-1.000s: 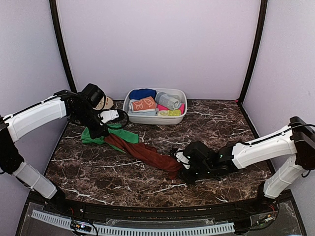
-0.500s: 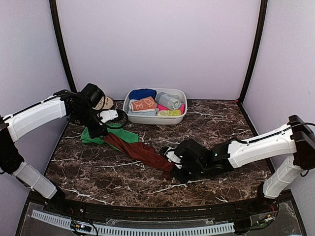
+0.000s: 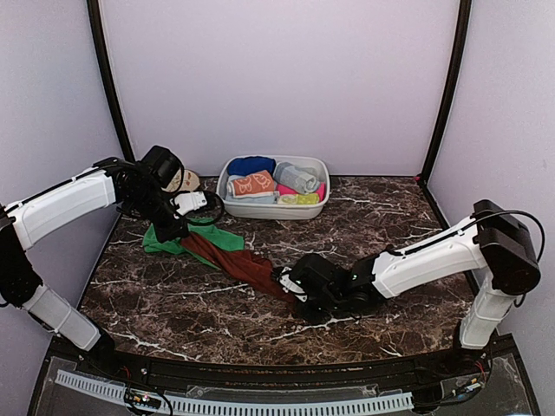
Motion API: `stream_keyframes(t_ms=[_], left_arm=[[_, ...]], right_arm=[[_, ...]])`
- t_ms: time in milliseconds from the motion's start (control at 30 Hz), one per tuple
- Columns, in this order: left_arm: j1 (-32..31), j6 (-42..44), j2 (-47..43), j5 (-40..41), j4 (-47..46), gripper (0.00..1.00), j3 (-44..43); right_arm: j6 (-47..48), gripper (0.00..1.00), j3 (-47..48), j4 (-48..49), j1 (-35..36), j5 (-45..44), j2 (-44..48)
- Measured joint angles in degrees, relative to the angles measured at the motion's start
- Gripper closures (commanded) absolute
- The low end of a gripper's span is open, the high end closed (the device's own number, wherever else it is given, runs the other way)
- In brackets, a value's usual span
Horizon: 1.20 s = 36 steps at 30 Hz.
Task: Roll the towels
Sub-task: Pick up the towel from the center of the board, then adjust the towel at the center of the board.
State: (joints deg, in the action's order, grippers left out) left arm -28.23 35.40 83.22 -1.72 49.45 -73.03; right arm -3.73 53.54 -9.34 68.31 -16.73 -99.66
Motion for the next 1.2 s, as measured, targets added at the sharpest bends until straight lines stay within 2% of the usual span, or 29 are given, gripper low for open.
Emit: stream_keyframes(t_ms=[100,300,533,900,933,1200], left_arm=[[0.1,0.0,0.0,0.1,0.0,1.00,-0.1],[0.2,0.0,0.2,0.2,0.0,1.00,-0.8],[0.4,0.4,0.2,1.2,0.0,1.00,-2.9],[0.6,3.7,0.2,2.6,0.5,1.00,-13.7],[0.6,3.9,0.2,2.6,0.7,1.00,-14.5],[0.6,4.3,0.2,1.7,3.5,1.00,-16.9]], right_arm=[[-1.1,1.00,0.1,0.5,-0.5,0.2,-0.1],[-2.3,1.00,-0.3,0.2,-2.1,1.0,2.4],[-3.1,1.00,-3.2,-1.5,-4.7,3.5,13.0],[-4.1,1.00,-6.8,-9.3,-6.0,6.6,27.3],[-4.3,0.98,-7.0,-10.1,-6.0,6.7,28.2],[-6.2,0.63,-9.0,-12.1,-6.2,9.4,30.3]])
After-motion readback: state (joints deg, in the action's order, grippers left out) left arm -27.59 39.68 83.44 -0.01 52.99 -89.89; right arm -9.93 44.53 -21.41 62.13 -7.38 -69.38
